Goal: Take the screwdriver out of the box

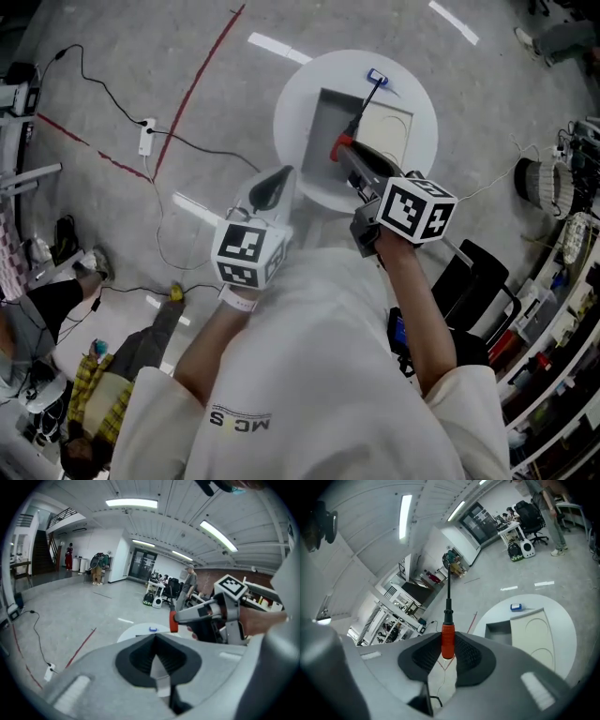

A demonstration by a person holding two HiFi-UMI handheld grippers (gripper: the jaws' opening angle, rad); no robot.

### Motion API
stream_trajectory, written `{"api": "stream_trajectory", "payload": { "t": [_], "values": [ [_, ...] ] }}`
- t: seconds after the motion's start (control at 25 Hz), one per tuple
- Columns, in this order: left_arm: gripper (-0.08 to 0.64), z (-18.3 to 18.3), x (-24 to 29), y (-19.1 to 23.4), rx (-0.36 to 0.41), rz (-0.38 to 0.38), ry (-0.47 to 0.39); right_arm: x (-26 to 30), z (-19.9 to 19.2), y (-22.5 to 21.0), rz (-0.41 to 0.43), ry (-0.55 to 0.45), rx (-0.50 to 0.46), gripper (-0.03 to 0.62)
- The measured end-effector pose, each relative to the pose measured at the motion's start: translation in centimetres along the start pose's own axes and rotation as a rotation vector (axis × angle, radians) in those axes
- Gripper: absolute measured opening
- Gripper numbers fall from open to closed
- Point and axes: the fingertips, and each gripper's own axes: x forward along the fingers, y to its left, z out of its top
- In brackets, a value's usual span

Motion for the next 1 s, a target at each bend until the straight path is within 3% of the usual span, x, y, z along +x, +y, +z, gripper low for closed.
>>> {"api": "stream_trajectory", "payload": {
  "t": [0.76, 1.0],
  "values": [
    [0.0, 6.5, -5.1, -2.2, 0.104, -0.019, -0.15, -10.3, 3.7, 6.7, -0.022, -0.231, -0.356, 0.084],
    [0.0, 7.4, -6.2, -3.2, 0.123, -0.031, -0.178, -13.0, 3.4, 7.1, -0.038, -0.287, -0.411, 0.084]
  ]
}}
